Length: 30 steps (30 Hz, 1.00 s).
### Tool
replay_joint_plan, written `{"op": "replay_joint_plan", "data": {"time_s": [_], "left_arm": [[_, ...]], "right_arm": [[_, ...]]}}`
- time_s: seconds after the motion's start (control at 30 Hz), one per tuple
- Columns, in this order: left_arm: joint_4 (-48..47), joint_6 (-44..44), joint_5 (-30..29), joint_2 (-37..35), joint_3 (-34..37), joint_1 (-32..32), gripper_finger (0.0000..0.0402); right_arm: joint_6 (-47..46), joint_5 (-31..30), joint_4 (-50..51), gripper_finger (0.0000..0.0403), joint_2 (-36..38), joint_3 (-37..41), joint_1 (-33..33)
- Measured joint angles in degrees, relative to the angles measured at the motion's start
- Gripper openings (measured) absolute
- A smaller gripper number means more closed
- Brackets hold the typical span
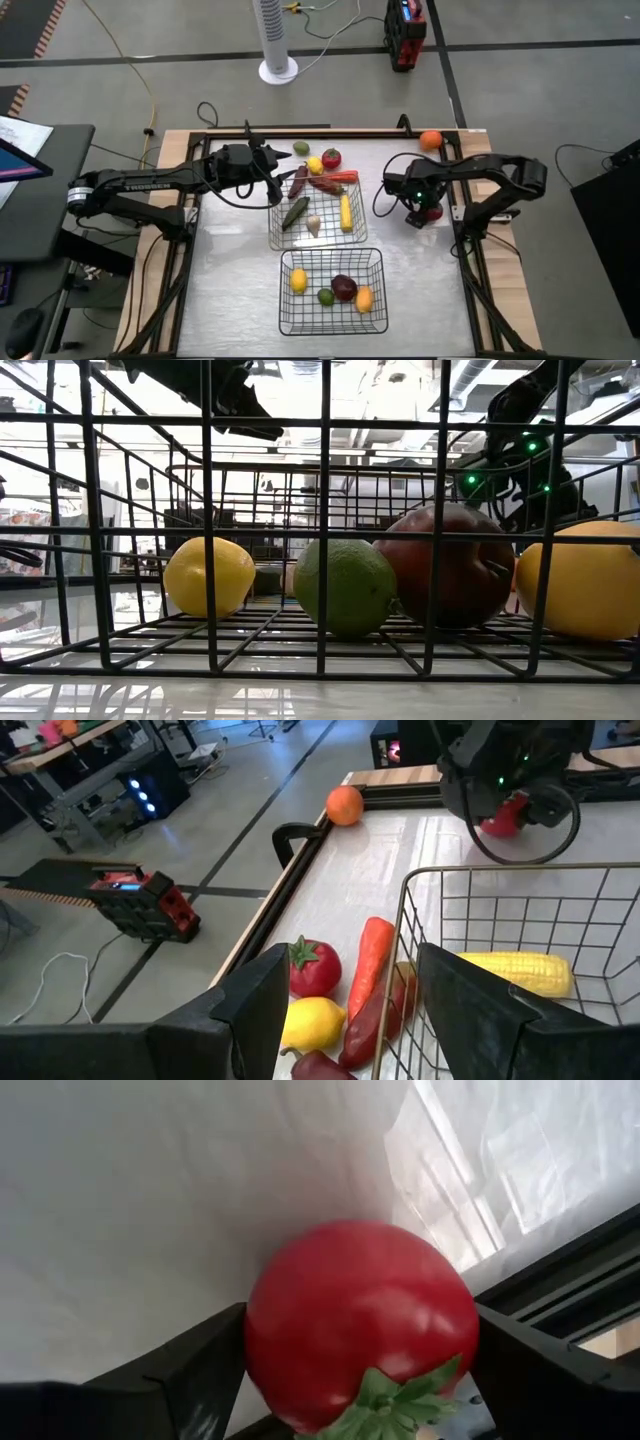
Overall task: Sort produce into baskets
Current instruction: Put the tomato into the bottom wire basket
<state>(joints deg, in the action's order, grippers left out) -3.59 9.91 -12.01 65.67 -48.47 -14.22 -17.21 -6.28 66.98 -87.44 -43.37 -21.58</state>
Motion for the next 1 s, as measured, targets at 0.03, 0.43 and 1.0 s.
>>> {"op": "replay_joint_plan", "data": {"time_s": [0.03,0.43,1.0], "left_arm": [[-0.03,0.0,0.0,0.0,0.0,0.0,0.0208],[-0.05,0.17,-0.26,0.0,0.0,0.0,0.0208],[1.59,1.12,-2.19,-0.94,0.0,-0.02,0.0208]], "right_arm": [[0.07,-0.07,0.24,0.0365,-0.3,-0.25,0.04],[-1.81,-0.92,8.19,0.0362,6.08,-10.24,0.55],[-0.41,10.62,-23.76,0.0366,19.5,-21.69,31.71]]}}
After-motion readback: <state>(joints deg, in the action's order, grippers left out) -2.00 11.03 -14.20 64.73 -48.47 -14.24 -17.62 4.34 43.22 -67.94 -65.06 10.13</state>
